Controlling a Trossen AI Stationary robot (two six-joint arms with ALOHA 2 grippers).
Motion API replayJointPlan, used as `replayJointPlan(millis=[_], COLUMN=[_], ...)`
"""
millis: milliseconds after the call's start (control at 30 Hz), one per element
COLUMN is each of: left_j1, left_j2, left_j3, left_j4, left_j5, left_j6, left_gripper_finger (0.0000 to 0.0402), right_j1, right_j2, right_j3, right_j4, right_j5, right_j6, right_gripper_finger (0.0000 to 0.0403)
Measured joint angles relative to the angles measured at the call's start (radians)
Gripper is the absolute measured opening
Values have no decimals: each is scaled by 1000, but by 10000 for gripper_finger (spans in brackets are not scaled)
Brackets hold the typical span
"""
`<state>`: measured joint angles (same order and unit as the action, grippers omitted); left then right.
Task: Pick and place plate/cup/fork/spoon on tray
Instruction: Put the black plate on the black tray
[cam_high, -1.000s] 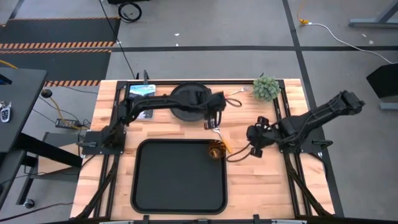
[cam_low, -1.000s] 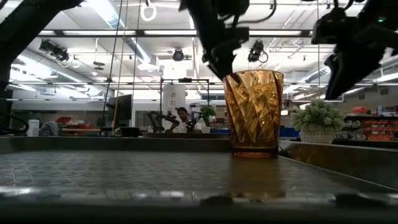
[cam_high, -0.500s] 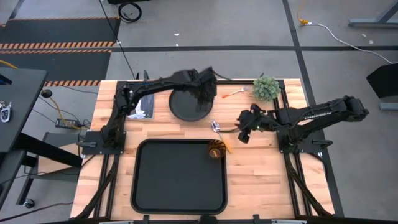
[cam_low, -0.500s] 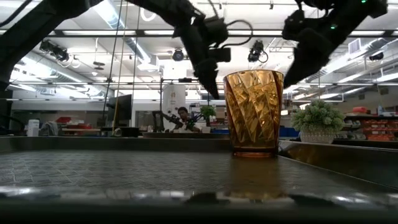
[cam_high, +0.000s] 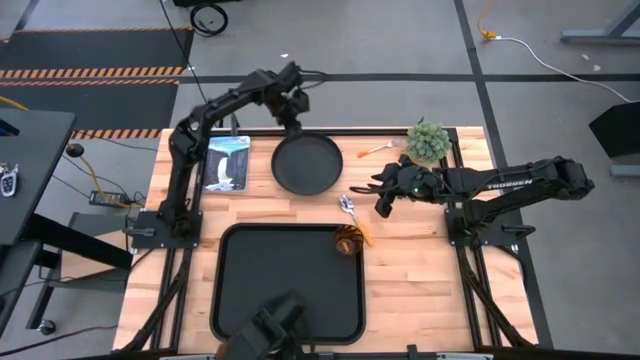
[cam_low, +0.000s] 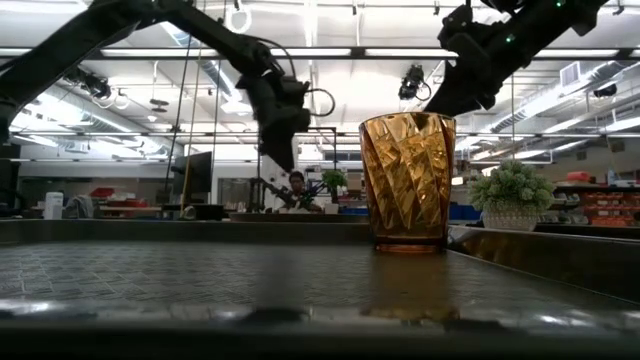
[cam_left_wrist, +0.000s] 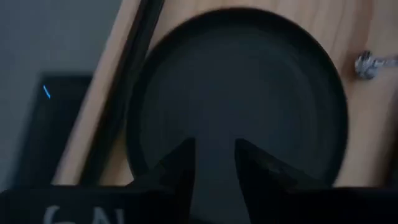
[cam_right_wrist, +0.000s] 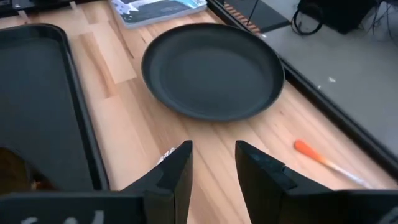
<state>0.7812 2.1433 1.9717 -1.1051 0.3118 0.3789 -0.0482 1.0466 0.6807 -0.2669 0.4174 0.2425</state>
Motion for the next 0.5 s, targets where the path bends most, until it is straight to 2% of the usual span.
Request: replayJointPlan(millis=[100, 300, 433, 500], left_j1=[19, 16, 24, 32], left_j2=[0, -1, 2, 2], left_j3=[-6, -72, -180, -226], left_j4=[-37, -81, -63, -54], left_j5=[-28, -240, -254, -223], left_j6=[-103, -192, -211, -212], left_gripper_finger=[122, 155, 190, 203], right_j1=[17, 79, 118, 130], right_j2=[0, 0, 0, 0], right_j3=[-13, -33, -33, -33], right_j4=[8, 22, 41, 53], right_j5=[-37, -45, -44, -44], right_j6=[59, 117, 114, 107], right_gripper_finger=[128, 128, 128, 128])
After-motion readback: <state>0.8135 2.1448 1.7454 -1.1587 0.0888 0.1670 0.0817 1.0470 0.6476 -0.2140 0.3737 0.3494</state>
